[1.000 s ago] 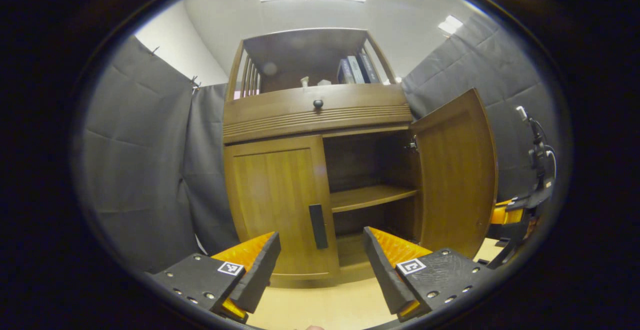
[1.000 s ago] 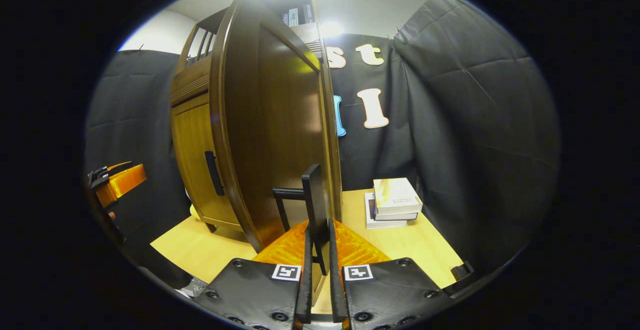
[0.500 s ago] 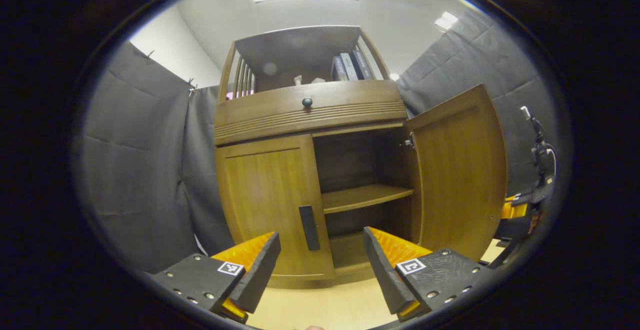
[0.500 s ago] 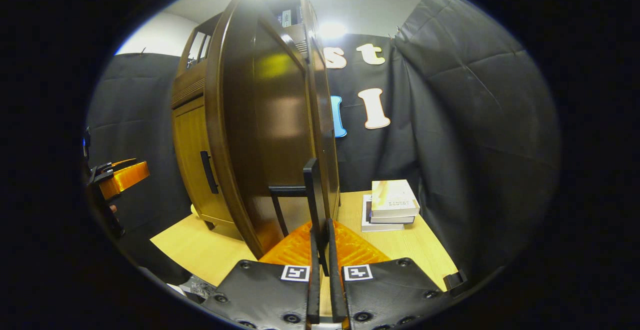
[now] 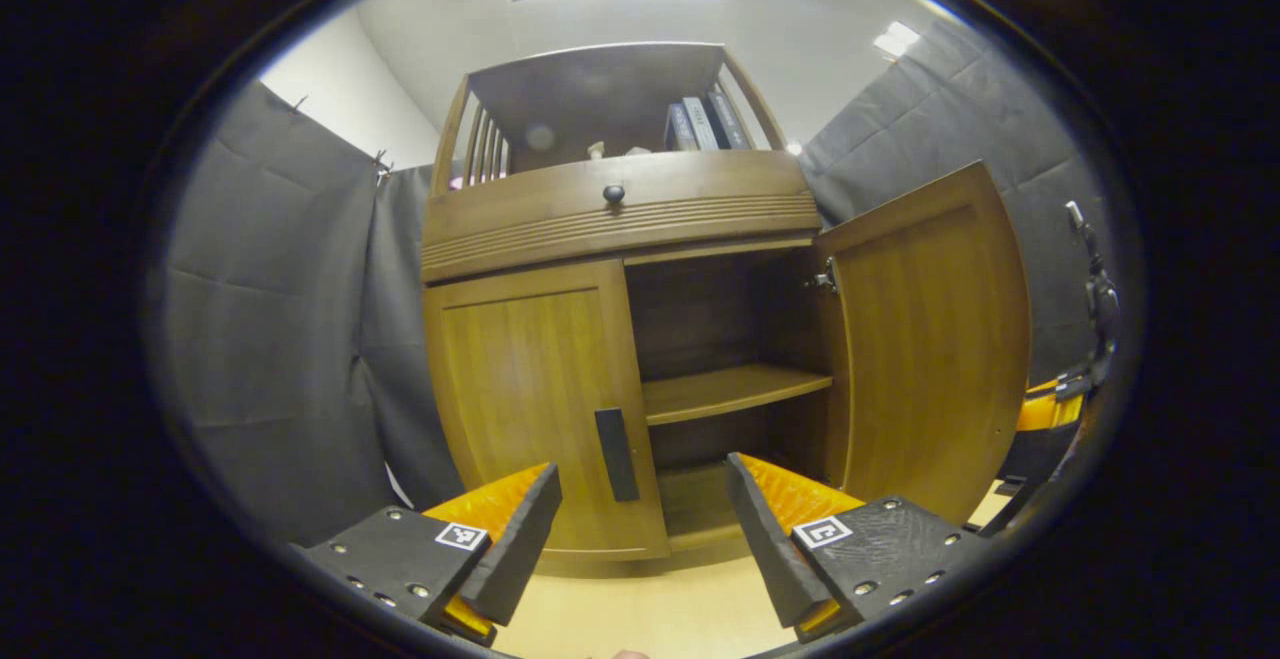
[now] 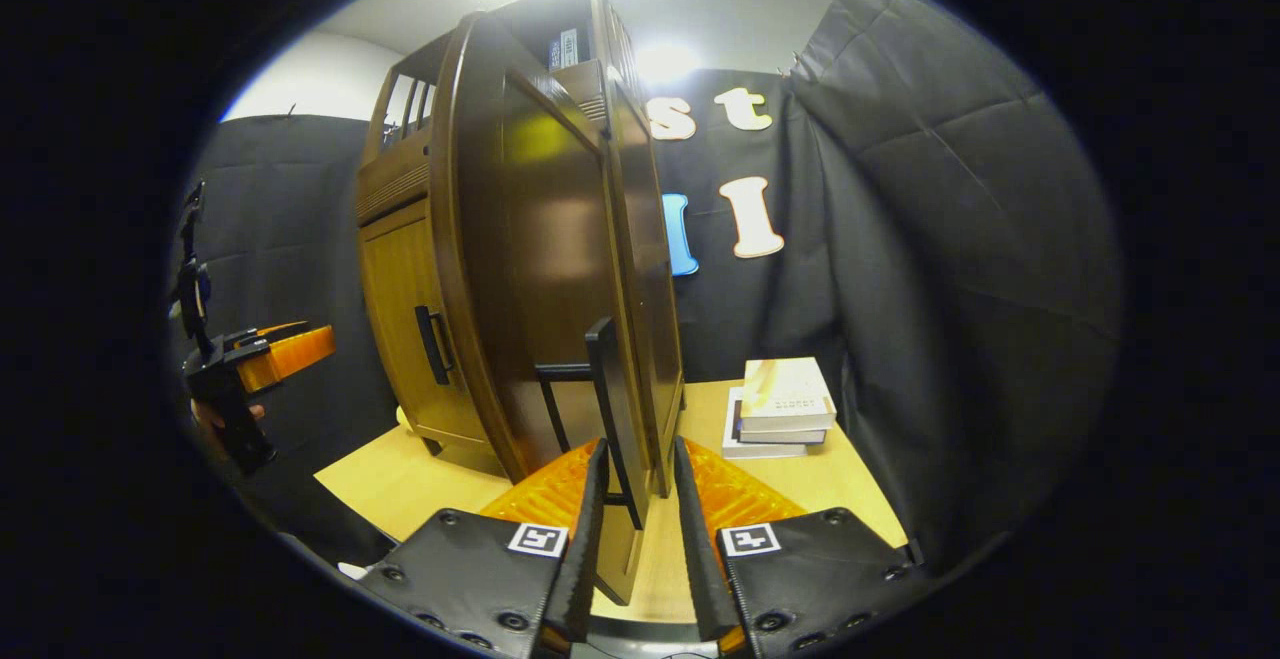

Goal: Open the right door of the double-door shoe cabinet with the right hand, and open the left door with the left hand.

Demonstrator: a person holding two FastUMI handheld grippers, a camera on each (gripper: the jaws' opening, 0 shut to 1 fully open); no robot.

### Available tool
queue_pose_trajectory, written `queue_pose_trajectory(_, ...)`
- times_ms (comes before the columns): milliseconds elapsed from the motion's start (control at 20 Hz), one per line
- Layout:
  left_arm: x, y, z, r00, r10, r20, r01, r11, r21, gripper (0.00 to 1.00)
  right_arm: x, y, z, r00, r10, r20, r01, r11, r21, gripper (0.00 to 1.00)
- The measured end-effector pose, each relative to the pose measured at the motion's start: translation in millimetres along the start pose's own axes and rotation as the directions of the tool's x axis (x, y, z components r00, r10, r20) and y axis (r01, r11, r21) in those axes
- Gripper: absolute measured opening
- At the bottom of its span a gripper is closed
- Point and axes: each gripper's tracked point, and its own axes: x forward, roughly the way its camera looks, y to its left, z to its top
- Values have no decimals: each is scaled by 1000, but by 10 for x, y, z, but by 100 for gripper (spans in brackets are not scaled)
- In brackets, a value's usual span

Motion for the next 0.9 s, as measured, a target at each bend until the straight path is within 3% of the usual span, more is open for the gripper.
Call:
queue_pose_trajectory(50,72,17,-34,1000,-3,-4,3,1000,-9,95,-54,-3,15,1000,-16,10,16,1000,-3,44)
queue_pose_trajectory(300,453,170,-144,1000,10,-20,-11,999,-35,96,-395,-145,250,982,-162,100,162,987,11,92)
queue_pose_trajectory(350,539,207,-174,1000,13,-24,-14,999,-35,96,-472,-136,312,977,-182,114,182,983,15,98)
queue_pose_trajectory(550,878,361,-358,999,24,-39,-26,999,-28,95,-733,-27,506,956,-245,162,251,968,-20,98)
queue_pose_trajectory(900,1393,395,-730,995,-11,-97,1,995,-100,96,-842,507,553,950,-257,175,275,958,-85,100)
